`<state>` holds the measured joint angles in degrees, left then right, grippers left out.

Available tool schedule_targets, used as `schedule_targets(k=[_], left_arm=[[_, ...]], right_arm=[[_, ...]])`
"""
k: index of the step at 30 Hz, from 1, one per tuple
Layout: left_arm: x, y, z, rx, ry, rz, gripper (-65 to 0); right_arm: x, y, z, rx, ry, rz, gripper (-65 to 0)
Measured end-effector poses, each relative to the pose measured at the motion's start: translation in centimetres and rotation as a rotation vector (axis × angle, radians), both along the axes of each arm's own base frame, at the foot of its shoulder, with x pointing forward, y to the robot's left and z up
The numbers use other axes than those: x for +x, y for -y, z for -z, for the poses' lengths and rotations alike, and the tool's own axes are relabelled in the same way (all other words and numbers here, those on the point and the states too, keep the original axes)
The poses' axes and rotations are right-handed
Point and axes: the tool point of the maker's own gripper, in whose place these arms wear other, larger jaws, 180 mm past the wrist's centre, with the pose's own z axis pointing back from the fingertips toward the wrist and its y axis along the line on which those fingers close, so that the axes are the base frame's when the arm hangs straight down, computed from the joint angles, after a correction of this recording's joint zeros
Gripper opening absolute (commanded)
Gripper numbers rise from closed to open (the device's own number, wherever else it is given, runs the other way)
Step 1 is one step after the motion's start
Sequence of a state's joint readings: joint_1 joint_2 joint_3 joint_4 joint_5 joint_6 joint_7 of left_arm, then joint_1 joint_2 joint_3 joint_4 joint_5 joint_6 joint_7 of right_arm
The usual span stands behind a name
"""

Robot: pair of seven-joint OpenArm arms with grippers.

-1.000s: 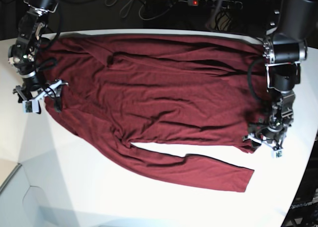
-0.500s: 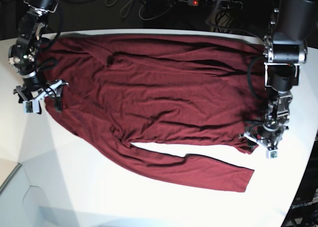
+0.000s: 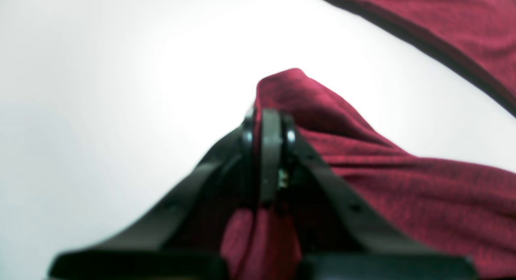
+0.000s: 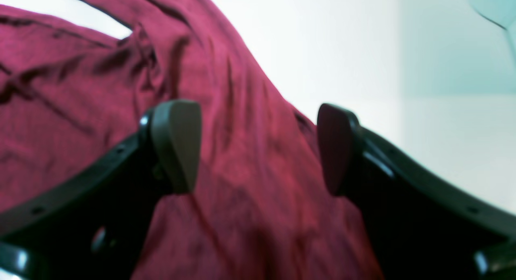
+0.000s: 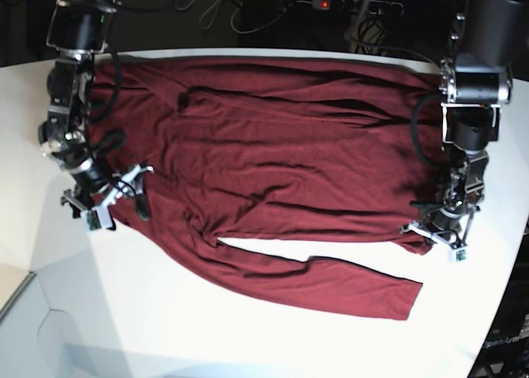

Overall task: Layout the t-shirt on the table in an organized manner, then fold the t-shirt properly
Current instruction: 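Grasp the shirt side fabric with both grippers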

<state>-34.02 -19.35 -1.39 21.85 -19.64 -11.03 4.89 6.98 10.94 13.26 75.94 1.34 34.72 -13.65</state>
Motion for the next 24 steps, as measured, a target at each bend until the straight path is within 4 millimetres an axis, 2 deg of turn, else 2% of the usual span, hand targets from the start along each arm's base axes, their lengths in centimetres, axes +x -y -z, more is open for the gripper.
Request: schedule_targets(k=[4, 10, 13, 19, 24], left_arm=[[-0.3, -0.9, 0.0, -0.003, -0.015, -0.017, -64.9], [-0.4, -1.0, 0.1, -0.007, -0.029, -0.018, -64.9], [-0.4, -1.0, 0.1, -0.007, -0.029, -0.018, -64.9], [-0.4, -1.0, 0.1, -0.007, -0.029, -0.018, -64.9], [-0.4, -0.9, 0.1, -0.009, -0.028, -0.016, -64.9]], right_arm=[[2.1, 0.7, 2.0, 0.046, -0.067, 0.031, -20.2], [2.7, 3.1, 4.6, 0.058, -0.156, 0.071, -20.2], [2.7, 3.3, 5.4, 0.068, -0.185, 0.079, -20.2], [4.0, 3.1, 4.4, 0.082, -0.16, 0.078, -20.2], [4.6, 1.4, 4.2, 0.056, -0.162, 0.02, -20.2]])
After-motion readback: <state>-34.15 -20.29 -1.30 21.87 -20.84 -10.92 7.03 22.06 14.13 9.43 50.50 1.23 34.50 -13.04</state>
